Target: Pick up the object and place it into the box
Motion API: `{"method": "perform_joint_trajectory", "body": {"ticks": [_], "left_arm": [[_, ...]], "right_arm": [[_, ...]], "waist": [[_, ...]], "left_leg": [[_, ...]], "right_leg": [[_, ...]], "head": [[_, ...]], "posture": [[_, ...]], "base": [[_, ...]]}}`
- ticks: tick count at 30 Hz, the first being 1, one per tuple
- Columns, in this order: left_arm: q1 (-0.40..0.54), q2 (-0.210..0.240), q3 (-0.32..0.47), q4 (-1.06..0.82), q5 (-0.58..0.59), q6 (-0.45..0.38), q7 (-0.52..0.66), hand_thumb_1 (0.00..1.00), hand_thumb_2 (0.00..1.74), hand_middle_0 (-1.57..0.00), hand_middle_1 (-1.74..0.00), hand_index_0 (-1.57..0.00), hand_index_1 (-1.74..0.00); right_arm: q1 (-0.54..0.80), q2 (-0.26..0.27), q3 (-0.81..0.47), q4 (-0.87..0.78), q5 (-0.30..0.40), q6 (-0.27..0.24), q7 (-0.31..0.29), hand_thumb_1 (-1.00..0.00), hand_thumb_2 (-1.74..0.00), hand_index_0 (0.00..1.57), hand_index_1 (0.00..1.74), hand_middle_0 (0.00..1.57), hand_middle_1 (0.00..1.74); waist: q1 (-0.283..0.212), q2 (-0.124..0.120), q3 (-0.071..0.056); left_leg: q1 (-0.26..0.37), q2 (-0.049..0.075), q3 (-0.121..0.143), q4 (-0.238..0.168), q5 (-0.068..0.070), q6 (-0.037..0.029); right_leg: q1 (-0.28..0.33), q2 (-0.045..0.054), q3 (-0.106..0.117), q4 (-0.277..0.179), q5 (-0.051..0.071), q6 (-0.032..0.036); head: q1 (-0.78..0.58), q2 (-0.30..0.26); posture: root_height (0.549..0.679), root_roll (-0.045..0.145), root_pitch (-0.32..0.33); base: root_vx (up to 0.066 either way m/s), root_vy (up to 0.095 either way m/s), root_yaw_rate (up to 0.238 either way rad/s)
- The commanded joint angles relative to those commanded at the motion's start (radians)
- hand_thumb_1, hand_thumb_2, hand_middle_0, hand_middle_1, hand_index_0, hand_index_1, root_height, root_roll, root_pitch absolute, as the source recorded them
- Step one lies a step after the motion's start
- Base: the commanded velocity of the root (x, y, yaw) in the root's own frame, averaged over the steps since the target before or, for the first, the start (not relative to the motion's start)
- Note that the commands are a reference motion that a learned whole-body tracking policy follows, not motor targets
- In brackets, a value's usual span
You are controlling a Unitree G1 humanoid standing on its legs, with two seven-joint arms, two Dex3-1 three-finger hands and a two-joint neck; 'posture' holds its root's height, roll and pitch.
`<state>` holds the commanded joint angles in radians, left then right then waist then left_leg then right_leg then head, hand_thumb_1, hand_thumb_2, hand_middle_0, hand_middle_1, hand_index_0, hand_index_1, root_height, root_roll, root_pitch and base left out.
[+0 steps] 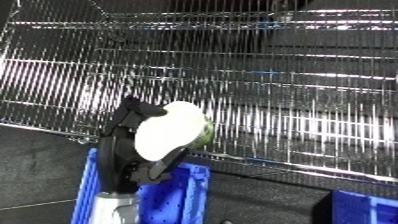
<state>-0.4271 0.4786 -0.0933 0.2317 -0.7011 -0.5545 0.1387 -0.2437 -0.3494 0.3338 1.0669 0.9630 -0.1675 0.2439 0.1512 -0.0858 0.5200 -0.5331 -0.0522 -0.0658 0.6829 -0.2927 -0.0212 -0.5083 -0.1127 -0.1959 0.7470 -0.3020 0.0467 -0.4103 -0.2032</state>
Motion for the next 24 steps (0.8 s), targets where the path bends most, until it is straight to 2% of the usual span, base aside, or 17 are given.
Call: {"method": "perform_joint_trajectory", "body": {"ticks": [4,7,10,13,17,24], "left_arm": [[0.043,0.016,0.039,0.002,-0.018,0.000,0.042,1.00,1.74,-1.57,-1.74,-1.57,-1.74],[0.067,0.024,0.058,0.047,-0.022,-0.004,0.064,1.00,1.74,-1.57,-1.74,-1.57,-1.74],[0.092,0.041,0.070,0.121,0.023,-0.031,0.114,1.00,1.74,-1.57,-1.74,-1.57,-1.74],[0.121,0.054,0.094,0.226,0.016,-0.057,0.157,1.00,1.74,-1.57,-1.74,-1.57,-1.74],[0.151,0.069,0.136,0.400,-0.040,-0.066,0.127,1.00,1.74,-1.57,-1.74,-1.57,-1.74],[0.148,0.078,0.177,0.675,-0.133,0.007,0.001,0.65,1.13,-1.02,-1.13,-1.02,-1.13]], "right_arm": [[0.012,0.005,-0.017,0.018,0.014,-0.001,0.009,0.00,0.00,0.00,0.00,0.00,0.00],[0.020,0.014,-0.030,0.039,0.019,-0.003,0.021,0.00,0.00,0.00,0.00,0.00,0.00],[0.029,0.017,-0.036,0.057,0.020,-0.007,0.033,0.00,0.00,0.00,0.00,0.00,0.00],[0.039,0.015,-0.035,0.068,0.019,-0.012,0.045,0.00,0.00,0.00,0.00,0.00,0.00],[0.047,0.008,-0.021,0.078,0.022,-0.016,0.053,0.00,0.00,0.00,0.00,0.00,0.00],[0.032,-0.005,-0.001,0.097,0.005,-0.011,0.072,0.00,0.00,0.00,0.00,0.00,0.00]], "waist": [[0.024,-0.001,0.000],[0.037,-0.007,0.000],[0.047,-0.011,0.000],[0.051,-0.014,0.000],[0.048,-0.019,0.000],[0.032,-0.030,0.000]], "left_leg": [[0.018,-0.005,-0.012,-0.023,0.012,-0.0038],[0.032,-0.007,-0.020,-0.036,0.018,-0.0036],[0.042,-0.007,-0.025,-0.045,0.021,-0.0014],[0.048,-0.004,-0.025,-0.051,0.023,0.0007],[0.053,0.002,-0.022,-0.053,0.024,0.0019],[0.063,0.008,-0.015,-0.062,0.028,0.0035]], "right_leg": [[0.024,-0.0079,-0.017,-0.001,-0.010,-0.0019],[0.041,-0.0141,-0.027,0.002,-0.020,-0.0029],[0.056,-0.0172,-0.034,0.001,-0.026,-0.0044],[0.066,-0.0176,-0.036,-0.002,-0.031,-0.0062],[0.075,-0.0122,-0.031,-0.004,-0.039,-0.0109],[0.085,0.0004,-0.018,-0.013,-0.049,-0.0214]], "head": [[-0.078,-0.070],[-0.131,-0.086],[-0.185,-0.092],[-0.218,-0.098],[-0.252,-0.103],[-0.308,-0.093]], "posture": [[0.640,0.035,0.088],[0.640,0.035,0.078],[0.640,0.035,0.072],[0.640,0.035,0.068],[0.640,0.035,0.064],[0.640,0.033,0.060]], "base": [[-0.006,-0.035,0.180],[0.025,-0.034,0.173],[0.031,-0.015,0.121],[0.017,0.004,0.068],[0.011,0.015,0.041],[0.005,0.030,-0.027]]}}
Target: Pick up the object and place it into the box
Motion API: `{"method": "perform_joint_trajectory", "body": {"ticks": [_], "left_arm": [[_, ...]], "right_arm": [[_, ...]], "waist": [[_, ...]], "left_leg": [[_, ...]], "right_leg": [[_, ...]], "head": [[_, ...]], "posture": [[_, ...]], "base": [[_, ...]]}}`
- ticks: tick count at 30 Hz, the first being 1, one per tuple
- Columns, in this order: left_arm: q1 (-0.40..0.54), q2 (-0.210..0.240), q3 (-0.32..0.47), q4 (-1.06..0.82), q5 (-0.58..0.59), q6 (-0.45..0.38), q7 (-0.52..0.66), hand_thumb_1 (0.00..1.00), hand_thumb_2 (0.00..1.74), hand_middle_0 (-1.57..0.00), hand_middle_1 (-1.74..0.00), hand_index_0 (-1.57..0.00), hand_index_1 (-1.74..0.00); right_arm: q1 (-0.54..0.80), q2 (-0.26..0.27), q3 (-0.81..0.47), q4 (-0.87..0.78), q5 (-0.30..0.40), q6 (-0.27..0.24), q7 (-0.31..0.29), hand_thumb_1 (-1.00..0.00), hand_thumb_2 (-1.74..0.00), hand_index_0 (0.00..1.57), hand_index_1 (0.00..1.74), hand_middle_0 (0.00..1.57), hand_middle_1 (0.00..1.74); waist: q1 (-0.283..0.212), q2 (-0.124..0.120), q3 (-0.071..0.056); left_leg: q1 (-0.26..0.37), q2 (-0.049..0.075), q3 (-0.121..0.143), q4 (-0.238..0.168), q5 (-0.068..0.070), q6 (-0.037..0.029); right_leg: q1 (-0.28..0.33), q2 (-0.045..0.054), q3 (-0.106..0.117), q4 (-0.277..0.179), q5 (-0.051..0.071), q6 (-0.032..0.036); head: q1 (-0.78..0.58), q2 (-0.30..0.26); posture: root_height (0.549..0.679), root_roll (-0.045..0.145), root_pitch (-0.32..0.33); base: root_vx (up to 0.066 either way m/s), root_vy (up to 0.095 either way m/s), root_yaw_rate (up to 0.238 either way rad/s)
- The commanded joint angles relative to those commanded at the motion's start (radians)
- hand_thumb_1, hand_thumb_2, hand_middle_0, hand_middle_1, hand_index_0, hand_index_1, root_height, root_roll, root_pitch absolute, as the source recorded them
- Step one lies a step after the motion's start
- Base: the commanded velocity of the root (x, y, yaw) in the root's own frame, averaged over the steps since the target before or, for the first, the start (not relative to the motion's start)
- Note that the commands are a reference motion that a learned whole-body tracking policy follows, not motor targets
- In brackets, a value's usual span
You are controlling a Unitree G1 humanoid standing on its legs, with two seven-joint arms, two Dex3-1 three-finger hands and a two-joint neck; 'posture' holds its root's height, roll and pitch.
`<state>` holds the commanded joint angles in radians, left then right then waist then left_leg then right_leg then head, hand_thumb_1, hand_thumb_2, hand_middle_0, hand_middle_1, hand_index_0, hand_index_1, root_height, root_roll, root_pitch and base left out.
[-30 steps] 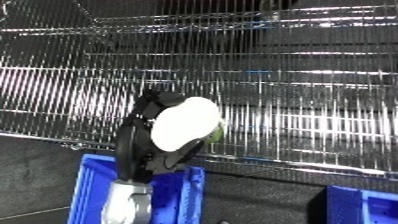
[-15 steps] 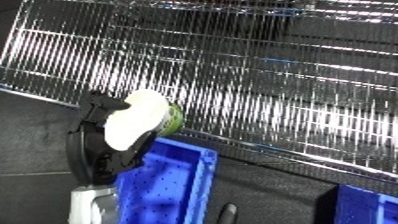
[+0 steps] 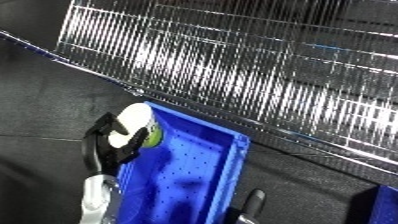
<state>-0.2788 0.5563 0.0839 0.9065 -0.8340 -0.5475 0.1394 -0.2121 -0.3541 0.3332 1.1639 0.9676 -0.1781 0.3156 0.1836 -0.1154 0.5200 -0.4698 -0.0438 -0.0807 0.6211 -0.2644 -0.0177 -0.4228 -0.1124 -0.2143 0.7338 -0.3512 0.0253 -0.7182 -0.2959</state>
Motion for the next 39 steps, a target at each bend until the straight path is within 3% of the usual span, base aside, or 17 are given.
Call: {"method": "perform_joint_trajectory", "body": {"ticks": [7,13,20,29,39], "left_arm": [[-0.022,0.010,0.005,0.177,-0.030,0.015,-0.080,0.30,0.52,-0.47,-0.52,-0.47,-0.52],[-0.029,0.013,-0.011,0.220,-0.011,0.032,-0.104,0.00,0.00,0.00,0.00,0.00,0.00],[-0.034,0.009,-0.031,0.249,0.011,0.072,-0.105,0.00,0.00,0.00,0.00,0.00,0.00],[-0.027,-0.017,-0.090,0.292,0.054,0.201,-0.172,0.00,0.00,0.00,0.00,0.00,0.00],[-0.018,-0.073,-0.215,0.325,0.152,0.301,-0.309,0.00,0.00,0.00,0.00,0.00,0.00]], "right_arm": [[-0.010,-0.011,0.006,0.006,-0.016,0.004,0.017,0.00,0.00,0.00,0.00,0.00,0.00],[-0.013,-0.012,0.010,0.003,-0.017,0.010,0.016,0.00,0.00,0.00,0.00,0.00,0.00],[-0.017,-0.013,0.010,0.001,-0.018,0.016,0.013,0.00,0.00,0.00,0.00,0.00,0.00],[-0.030,-0.013,0.007,-0.008,-0.029,0.021,0.007,0.00,0.00,0.00,0.00,0.00,0.00],[-0.099,-0.035,0.005,-0.019,-0.052,0.054,-0.041,0.00,0.00,0.00,0.00,0.00,0.00]], "waist": [[-0.015,-0.010,0.000],[-0.022,-0.008,0.000],[-0.027,-0.005,0.000],[-0.040,0.009,0.000],[-0.068,0.051,0.000]], "left_leg": [[0.005,0.005,0.007,-0.001,-0.002,0.0012],[0.005,0.004,0.010,-0.002,-0.003,0.0022],[-0.001,0.001,0.014,0.009,-0.009,0.0044],[-0.005,-0.002,0.025,0.019,-0.014,0.0103],[-0.013,0.004,0.050,0.027,-0.010,0.0064]], "right_leg": [[0.006,0.0064,0.009,-0.013,0.000,-0.0020],[0.007,0.0074,0.013,-0.022,0.006,0.0006],[0.003,0.0066,0.016,-0.026,0.011,0.0039],[-0.003,0.0060,0.023,-0.033,0.025,0.0116],[-0.030,0.0082,0.046,-0.041,0.051,0.0199]], "head": [[-0.014,0.013],[0.002,0.017],[0.015,0.020],[0.115,0.019],[0.324,0.026]], "posture": [[0.640,0.031,0.058],[0.641,0.030,0.059],[0.641,0.027,0.061],[0.642,0.024,0.063],[0.642,0.026,0.070]], "base": [[0.002,0.017,-0.050],[0.001,0.007,-0.027],[-0.002,0.006,-0.037],[-0.013,0.003,-0.066],[-0.044,0.025,-0.127]]}}
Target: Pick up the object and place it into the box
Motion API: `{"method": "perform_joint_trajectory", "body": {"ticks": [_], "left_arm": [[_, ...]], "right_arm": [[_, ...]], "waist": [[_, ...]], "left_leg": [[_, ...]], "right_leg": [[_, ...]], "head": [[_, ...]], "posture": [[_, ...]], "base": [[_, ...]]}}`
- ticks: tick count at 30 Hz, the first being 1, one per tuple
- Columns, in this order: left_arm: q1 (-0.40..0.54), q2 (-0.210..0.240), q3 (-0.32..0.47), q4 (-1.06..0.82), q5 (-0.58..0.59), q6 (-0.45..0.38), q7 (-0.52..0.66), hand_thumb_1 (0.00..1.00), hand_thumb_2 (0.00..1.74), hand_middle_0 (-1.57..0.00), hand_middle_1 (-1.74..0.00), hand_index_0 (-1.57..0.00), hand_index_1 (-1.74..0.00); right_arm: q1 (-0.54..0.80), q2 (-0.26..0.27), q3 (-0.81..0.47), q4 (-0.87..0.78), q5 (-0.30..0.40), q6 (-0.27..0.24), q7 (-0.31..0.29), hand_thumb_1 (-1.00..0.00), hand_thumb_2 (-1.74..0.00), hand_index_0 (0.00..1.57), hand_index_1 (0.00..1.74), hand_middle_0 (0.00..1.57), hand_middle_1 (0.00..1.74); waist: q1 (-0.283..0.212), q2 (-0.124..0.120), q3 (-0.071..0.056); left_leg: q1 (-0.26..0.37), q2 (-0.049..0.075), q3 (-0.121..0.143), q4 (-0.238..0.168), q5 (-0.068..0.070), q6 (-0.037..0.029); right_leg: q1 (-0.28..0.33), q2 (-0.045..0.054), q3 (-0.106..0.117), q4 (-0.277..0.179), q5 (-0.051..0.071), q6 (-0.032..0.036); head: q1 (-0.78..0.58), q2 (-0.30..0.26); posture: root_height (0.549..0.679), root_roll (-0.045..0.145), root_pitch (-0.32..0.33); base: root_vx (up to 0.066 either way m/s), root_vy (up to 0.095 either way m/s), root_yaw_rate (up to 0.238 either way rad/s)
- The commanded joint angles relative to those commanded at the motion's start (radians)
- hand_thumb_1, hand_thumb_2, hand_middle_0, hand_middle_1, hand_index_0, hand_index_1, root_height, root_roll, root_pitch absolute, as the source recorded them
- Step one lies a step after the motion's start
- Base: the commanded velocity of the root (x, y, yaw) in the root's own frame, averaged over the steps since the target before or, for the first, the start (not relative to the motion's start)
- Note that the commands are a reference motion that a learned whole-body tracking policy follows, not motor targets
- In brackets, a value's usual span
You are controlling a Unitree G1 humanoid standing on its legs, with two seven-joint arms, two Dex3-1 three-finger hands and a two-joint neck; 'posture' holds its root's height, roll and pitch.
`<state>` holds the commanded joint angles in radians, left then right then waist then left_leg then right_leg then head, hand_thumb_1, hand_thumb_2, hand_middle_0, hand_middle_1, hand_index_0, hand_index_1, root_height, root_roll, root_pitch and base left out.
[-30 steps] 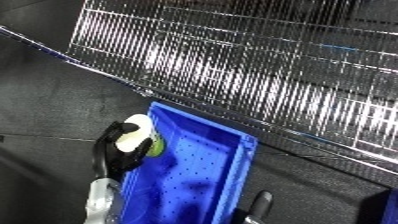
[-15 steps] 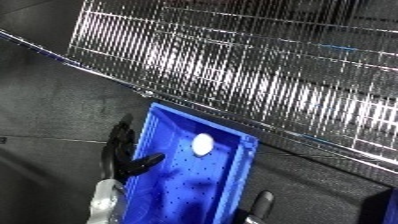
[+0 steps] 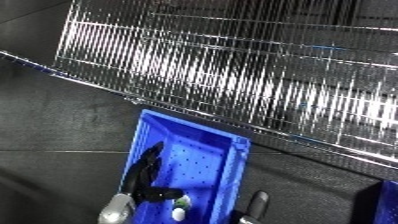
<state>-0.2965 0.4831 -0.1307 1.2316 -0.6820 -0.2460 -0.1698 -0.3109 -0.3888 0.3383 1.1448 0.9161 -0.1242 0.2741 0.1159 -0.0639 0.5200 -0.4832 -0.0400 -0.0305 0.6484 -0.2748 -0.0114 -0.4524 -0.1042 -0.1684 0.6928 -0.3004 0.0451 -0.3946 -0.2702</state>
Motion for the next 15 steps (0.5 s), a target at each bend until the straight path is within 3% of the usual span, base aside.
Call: {"method": "perform_joint_trajectory", "body": {"ticks": [7,15], "left_arm": [[0.013,-0.031,-0.045,0.002,0.038,0.043,-0.027,0.00,0.00,0.00,0.00,0.00,0.00],[0.014,-0.070,-0.087,-0.007,0.079,0.062,-0.004,0.00,0.00,0.00,0.00,0.00,0.00]], "right_arm": [[-0.032,-0.022,-0.022,0.005,-0.024,0.022,-0.015,0.00,0.00,0.00,0.00,0.00,0.00],[-0.051,-0.041,-0.044,0.023,-0.044,0.025,-0.010,0.00,0.00,0.00,0.00,0.00,0.00]], "waist": [[-0.022,0.032,0.000],[-0.044,0.065,0.000]], "left_leg": [[-0.004,0.004,0.014,0.010,-0.001,0.0012],[0.006,0.011,0.023,-0.011,0.016,-0.0001]], "right_leg": [[-0.018,0.0012,0.019,-0.001,0.020,0.0063],[-0.031,0.0008,0.032,0.007,0.030,0.0136]], "head": [[0.197,-0.005],[0.410,0.016]], "posture": [[0.642,0.027,0.070],[0.641,0.027,0.069]], "base": [[-0.036,0.023,-0.100],[-0.026,0.024,-0.090]]}}
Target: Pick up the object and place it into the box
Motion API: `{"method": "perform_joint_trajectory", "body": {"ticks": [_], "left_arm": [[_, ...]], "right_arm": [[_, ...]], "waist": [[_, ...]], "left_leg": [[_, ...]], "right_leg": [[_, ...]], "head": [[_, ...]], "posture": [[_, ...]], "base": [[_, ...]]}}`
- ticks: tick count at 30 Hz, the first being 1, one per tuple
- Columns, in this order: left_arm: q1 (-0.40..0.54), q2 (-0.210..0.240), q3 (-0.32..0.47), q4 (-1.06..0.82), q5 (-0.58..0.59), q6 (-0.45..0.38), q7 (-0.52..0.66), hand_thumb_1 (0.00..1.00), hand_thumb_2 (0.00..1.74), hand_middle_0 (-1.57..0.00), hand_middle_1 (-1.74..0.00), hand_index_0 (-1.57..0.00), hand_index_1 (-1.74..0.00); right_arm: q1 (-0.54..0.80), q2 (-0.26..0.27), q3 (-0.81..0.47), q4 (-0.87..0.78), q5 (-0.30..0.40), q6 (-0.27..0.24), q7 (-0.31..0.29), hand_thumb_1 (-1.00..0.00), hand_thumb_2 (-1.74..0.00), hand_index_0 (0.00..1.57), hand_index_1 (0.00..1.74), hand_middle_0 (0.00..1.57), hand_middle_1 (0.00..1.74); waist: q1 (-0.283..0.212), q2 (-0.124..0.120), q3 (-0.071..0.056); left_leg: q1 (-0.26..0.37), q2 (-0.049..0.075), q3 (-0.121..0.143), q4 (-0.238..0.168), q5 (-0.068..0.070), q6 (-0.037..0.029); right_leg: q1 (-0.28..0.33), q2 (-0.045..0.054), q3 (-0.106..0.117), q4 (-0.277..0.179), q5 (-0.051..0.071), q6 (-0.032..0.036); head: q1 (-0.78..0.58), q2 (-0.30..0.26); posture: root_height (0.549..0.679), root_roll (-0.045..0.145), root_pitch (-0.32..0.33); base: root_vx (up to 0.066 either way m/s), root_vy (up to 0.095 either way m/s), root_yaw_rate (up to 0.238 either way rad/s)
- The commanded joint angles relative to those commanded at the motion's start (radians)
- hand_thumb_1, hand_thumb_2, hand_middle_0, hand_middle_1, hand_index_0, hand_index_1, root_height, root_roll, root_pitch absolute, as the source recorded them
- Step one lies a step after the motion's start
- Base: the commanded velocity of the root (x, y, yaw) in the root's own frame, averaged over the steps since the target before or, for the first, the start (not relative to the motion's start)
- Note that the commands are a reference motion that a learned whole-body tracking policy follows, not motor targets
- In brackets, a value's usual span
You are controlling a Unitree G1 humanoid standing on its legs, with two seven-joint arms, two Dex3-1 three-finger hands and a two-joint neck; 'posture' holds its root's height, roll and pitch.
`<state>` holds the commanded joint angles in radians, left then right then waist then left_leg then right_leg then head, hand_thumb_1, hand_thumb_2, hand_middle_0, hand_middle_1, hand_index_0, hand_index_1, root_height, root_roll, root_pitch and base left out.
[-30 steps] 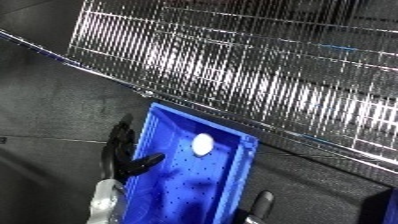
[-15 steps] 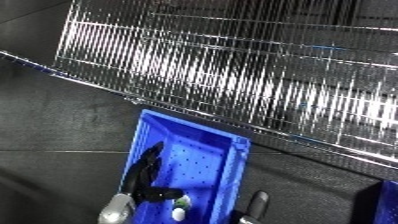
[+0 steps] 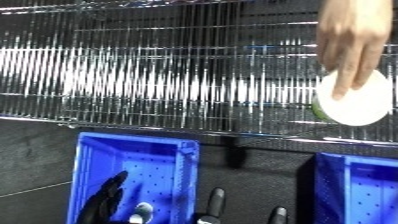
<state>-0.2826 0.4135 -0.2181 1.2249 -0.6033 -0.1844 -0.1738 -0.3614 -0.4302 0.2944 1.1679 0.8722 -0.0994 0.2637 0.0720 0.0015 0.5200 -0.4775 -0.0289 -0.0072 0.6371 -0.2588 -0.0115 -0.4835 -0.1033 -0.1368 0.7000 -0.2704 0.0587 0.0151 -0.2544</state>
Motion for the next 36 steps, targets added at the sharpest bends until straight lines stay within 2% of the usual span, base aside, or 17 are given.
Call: {"method": "perform_joint_trajectory", "body": {"ticks": [6,13,19,21,22,23,25,26,29,30,31,32,34,36], "left_arm": [[0.008,-0.028,-0.037,-0.026,0.011,0.007,0.020,0.00,0.00,0.00,0.00,0.00,0.00],[0.025,-0.038,-0.060,-0.053,0.029,0.011,0.036,0.00,0.00,0.00,0.00,0.00,0.00],[0.043,-0.033,-0.067,-0.092,0.044,0.025,0.055,0.00,0.00,0.00,0.00,0.00,0.00],[0.064,-0.025,-0.067,-0.129,0.046,0.036,0.072,0.00,0.00,0.00,0.00,0.00,0.00],[0.064,-0.025,-0.067,-0.129,0.046,0.036,0.072,0.00,0.00,0.00,0.00,0.00,0.00],[0.080,-0.017,-0.065,-0.151,0.042,0.042,0.081,0.00,0.00,0.00,0.00,0.00,0.00],[0.087,-0.013,-0.063,-0.159,0.042,0.043,0.083,0.00,0.00,0.00,0.00,0.00,0.00],[0.099,-0.003,-0.058,-0.173,0.040,0.045,0.083,0.00,0.00,0.00,0.00,0.00,0.00],[0.109,0.007,-0.053,-0.181,0.043,0.045,0.081,0.00,0.00,0.00,0.00,0.00,0.00],[0.114,0.016,-0.051,-0.182,0.058,0.038,0.084,0.00,0.00,0.00,0.00,0.00,0.00],[0.114,0.016,-0.051,-0.182,0.058,0.038,0.084,0.00,0.00,0.00,0.00,0.00,0.00],[0.119,0.023,-0.054,-0.180,0.081,0.026,0.088,0.00,0.00,0.00,0.00,0.00,0.00],[0.120,0.027,-0.059,-0.178,0.089,0.019,0.090,0.00,0.00,0.00,0.00,0.00,0.00],[0.117,0.035,-0.072,-0.166,0.092,0.007,0.092,0.00,0.00,0.00,0.00,0.00,0.00]], "right_arm": [[-0.004,-0.014,-0.018,-0.004,-0.028,0.005,0.007,0.00,0.00,0.00,0.00,0.00,0.00],[-0.006,-0.025,-0.016,-0.021,-0.053,-0.004,0.038,0.00,0.00,0.00,0.00,0.00,0.00],[0.001,-0.032,0.004,-0.096,-0.047,-0.025,0.090,0.00,0.00,0.00,0.00,0.00,0.00],[0.024,-0.051,0.025,-0.215,-0.043,-0.005,0.134,0.00,0.00,0.00,0.00,0.00,0.00],[0.024,-0.051,0.025,-0.215,-0.043,-0.005,0.134,0.00,0.00,0.00,0.00,0.00,0.00],[0.049,-0.070,0.044,-0.311,-0.047,0.031,0.172,0.00,0.00,0.00,0.00,0.00,0.00],[0.060,-0.079,0.053,-0.349,-0.049,0.048,0.193,0.00,0.00,0.00,0.00,0.00,0.00],[0.085,-0.102,0.073,-0.440,-0.050,0.085,0.234,0.00,0.00,0.00,0.00,0.00,0.00],[0.105,-0.121,0.089,-0.525,-0.051,0.107,0.265,0.00,0.00,0.00,0.00,0.00,0.00],[0.121,-0.141,0.104,-0.624,-0.054,0.122,0.282,0.00,0.00,0.00,0.00,0.00,0.00],[0.121,-0.141,0.104,-0.624,-0.054,0.122,0.282,0.00,0.00,0.00,0.00,0.00,0.00],[0.127,-0.164,0.120,-0.728,-0.052,0.130,0.301,0.00,0.00,0.00,0.00,0.00,0.00],[0.124,-0.177,0.128,-0.774,-0.045,0.130,0.314,0.00,0.00,0.00,0.00,0.00,0.00],[0.108,-0.212,0.141,-0.911,-0.011,0.134,0.343,0.00,0.00,0.00,0.00,0.00,0.00]], "waist": [[-0.016,0.016,0.000],[-0.030,0.018,0.000],[-0.037,0.015,0.000],[-0.045,0.012,0.000],[-0.045,0.012,0.000],[-0.051,0.008,0.000],[-0.054,0.007,0.000],[-0.059,0.004,0.000],[-0.065,0.000,0.000],[-0.071,-0.006,0.000],[-0.071,-0.006,0.000],[-0.077,-0.012,0.000],[-0.079,-0.014,0.000],[-0.086,-0.020,0.000]], "left_leg": [[0.011,-0.001,0.003,-0.010,0.003,0.0002],[0.016,0.000,0.011,0.005,-0.011,-0.0004],[0.013,0.002,0.018,0.017,-0.020,-0.0014],[0.009,0.004,0.022,0.021,-0.022,-0.0021],[0.009,0.004,0.022,0.021,-0.022,-0.0021],[0.008,0.006,0.024,0.020,-0.022,-0.0021],[0.007,0.006,0.025,0.019,-0.022,-0.0020],[0.006,0.008,0.026,0.018,-0.020,-0.0019],[0.004,0.010,0.028,0.017,-0.018,-0.0026],[0.001,0.014,0.031,0.017,-0.017,-0.0047],[0.001,0.014,0.031,0.017,-0.017,-0.0047],[-0.002,0.020,0.033,0.017,-0.015,-0.0082],[-0.002,0.023,0.034,0.016,-0.013,-0.0101],[-0.001,0.030,0.038,0.012,-0.010,-0.0151]], "right_leg": [[-0.006,-0.0024,0.003,0.012,0.001,0.0022],[-0.008,0.0013,0.012,0.019,0.002,0.0013],[-0.012,0.0040,0.016,0.020,0.002,-0.0003],[-0.016,0.0065,0.019,0.021,0.001,-0.0022],[-0.016,0.0065,0.019,0.021,0.001,-0.0022],[-0.019,0.0092,0.022,0.021,0.000,-0.0038],[-0.020,0.0102,0.024,0.021,0.000,-0.0043],[-0.023,0.0125,0.027,0.019,-0.001,-0.0049],[-0.025,0.0139,0.028,0.016,-0.001,-0.0047],[-0.027,0.0148,0.030,0.013,-0.001,-0.0047],[-0.027,0.0148,0.030,0.013,-0.001,-0.0047],[-0.029,0.0147,0.031,0.012,-0.001,-0.0047],[-0.030,0.0150,0.031,0.011,-0.001,-0.0047],[-0.029,0.0165,0.033,0.008,-0.003,-0.0037]], "head": [[0.134,0.022],[0.249,0.041],[0.263,0.047],[0.250,0.044],[0.250,0.044],[0.242,0.041],[0.237,0.041],[0.225,0.044],[0.208,0.049],[0.193,0.047],[0.193,0.047],[0.172,0.047],[0.160,0.049],[0.140,0.051]], "posture": [[0.639,0.029,0.064],[0.639,0.031,0.058],[0.639,0.033,0.061],[0.639,0.034,0.065],[0.639,0.034,0.065],[0.639,0.034,0.068],[0.639,0.034,0.069],[0.639,0.035,0.072],[0.639,0.036,0.075],[0.639,0.036,0.079],[0.639,0.036,0.079],[0.640,0.036,0.082],[0.640,0.036,0.083],[0.640,0.036,0.085]], "base": [[-0.009,0.020,-0.127],[0.002,-0.005,-0.127],[-0.004,-0.012,-0.095],[-0.013,-0.006,-0.085],[-0.013,-0.004,-0.082],[-0.011,0.001,-0.079],[-0.009,0.002,-0.067],[-0.014,0.005,-0.070],[-0.019,0.005,-0.067],[-0.023,-0.003,-0.051],[-0.023,-0.003,-0.051],[-0.022,-0.007,-0.066],[-0.015,-0.008,-0.071],[-0.006,-0.002,-0.055]]}}
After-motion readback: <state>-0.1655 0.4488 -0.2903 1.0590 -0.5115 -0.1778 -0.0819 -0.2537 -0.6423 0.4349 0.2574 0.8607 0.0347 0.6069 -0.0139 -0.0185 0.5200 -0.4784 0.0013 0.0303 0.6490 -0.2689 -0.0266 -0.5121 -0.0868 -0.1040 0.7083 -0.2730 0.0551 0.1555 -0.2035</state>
